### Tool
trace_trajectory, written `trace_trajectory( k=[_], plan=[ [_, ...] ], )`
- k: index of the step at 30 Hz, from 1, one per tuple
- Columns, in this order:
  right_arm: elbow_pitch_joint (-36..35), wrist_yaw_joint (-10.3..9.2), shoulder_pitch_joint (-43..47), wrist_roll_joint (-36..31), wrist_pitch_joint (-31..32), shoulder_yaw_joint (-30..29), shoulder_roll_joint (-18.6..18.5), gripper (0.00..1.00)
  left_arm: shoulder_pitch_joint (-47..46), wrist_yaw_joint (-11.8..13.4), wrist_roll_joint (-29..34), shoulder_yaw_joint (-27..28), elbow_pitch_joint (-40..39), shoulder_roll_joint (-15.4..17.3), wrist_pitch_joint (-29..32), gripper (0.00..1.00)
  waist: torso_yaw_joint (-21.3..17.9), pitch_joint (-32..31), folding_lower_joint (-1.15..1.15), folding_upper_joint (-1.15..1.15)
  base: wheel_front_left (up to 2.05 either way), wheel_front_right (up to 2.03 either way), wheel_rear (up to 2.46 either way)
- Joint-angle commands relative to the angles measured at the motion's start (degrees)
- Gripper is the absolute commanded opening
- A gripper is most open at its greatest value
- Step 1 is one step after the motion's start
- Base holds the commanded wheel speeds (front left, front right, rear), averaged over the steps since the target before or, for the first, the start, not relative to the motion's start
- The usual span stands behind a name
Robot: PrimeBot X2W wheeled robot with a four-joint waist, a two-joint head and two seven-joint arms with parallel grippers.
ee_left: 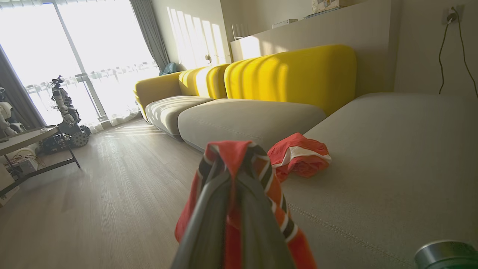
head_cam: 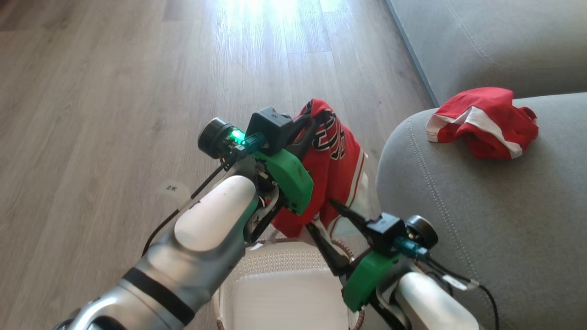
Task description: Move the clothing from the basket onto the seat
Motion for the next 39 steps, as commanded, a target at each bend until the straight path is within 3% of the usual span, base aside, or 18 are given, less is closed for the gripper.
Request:
trace_trajectory(
  k=[1, 8, 19, 28, 29, 30, 33, 34, 39],
  plan=[
    [-0.45, -0.02, -3.65, 0.68, -0.38, 1.09, 0.33, 1.00, -4.36, 0.49, -0.43, 1.45, -1.67, 0.62, 0.01, 0.00, 0.29, 0.05, 0.00, 0.00, 0.00, 0.00, 0.00],
    [3.09, -0.02, -6.13, -0.24, -0.38, -3.28, 0.33, 1.00, -4.84, 0.83, -1.74, -0.08, -2.15, 0.45, 0.16, 0.00, 1.80, 0.07, 0.00, 0.00, 0.00, 0.00, 0.00],
    [-0.97, -0.02, -3.11, -3.88, -0.38, -10.89, 0.33, 1.00, -4.51, 1.75, -3.21, -1.32, -2.02, 0.41, -0.01, 0.00, 2.59, 0.07, 0.00, 0.00, 0.00, 0.00, 0.00],
    [2.51, -0.02, -6.53, -3.19, -0.38, -6.88, 0.33, 1.00, -4.91, 2.04, -4.45, -2.94, -3.46, 0.40, -0.42, 0.00, 3.54, 0.72, 0.00, 0.00, 0.00, 0.00, 0.00],
    [3.07, -0.02, -7.14, -3.03, -0.38, -6.63, 0.33, 0.95, -4.93, 2.04, -4.60, -3.11, -3.54, 0.40, -0.49, 0.00, 3.71, 0.79, 0.00, 0.00, 0.00, 0.00, 0.00],
    [3.60, -0.02, -7.66, -2.87, -0.38, -6.41, 0.33, 0.59, -4.95, 2.03, -4.72, -3.27, -3.54, 0.40, -0.56, 0.00, 3.86, 0.83, 0.00, 0.00, 0.00, 0.00, 0.00],
    [4.70, -0.02, -8.80, -2.83, -0.38, -5.98, 0.33, 0.11, -4.82, 2.17, -5.10, -3.53, -3.09, 0.40, -0.66, 0.00, 4.15, 0.94, 0.00, 0.00, 0.00, 0.00, 0.00],
    [4.86, -0.02, -9.05, -2.83, -0.38, -5.98, 0.33, 0.00, -4.69, 2.22, -5.21, -3.59, -2.83, 0.40, -0.69, 0.00, 4.17, 0.98, 0.00, 0.00, 0.00, 0.00, 0.00],
    [4.77, -0.02, -9.10, -3.07, -0.38, -6.73, 0.33, 0.00, -3.92, 2.36, -5.74, -3.56, -1.52, 0.45, -1.15, 0.00, 3.83, 1.15, 0.00, 0.00, 0.00, 0.00, 0.00]
  ],
)
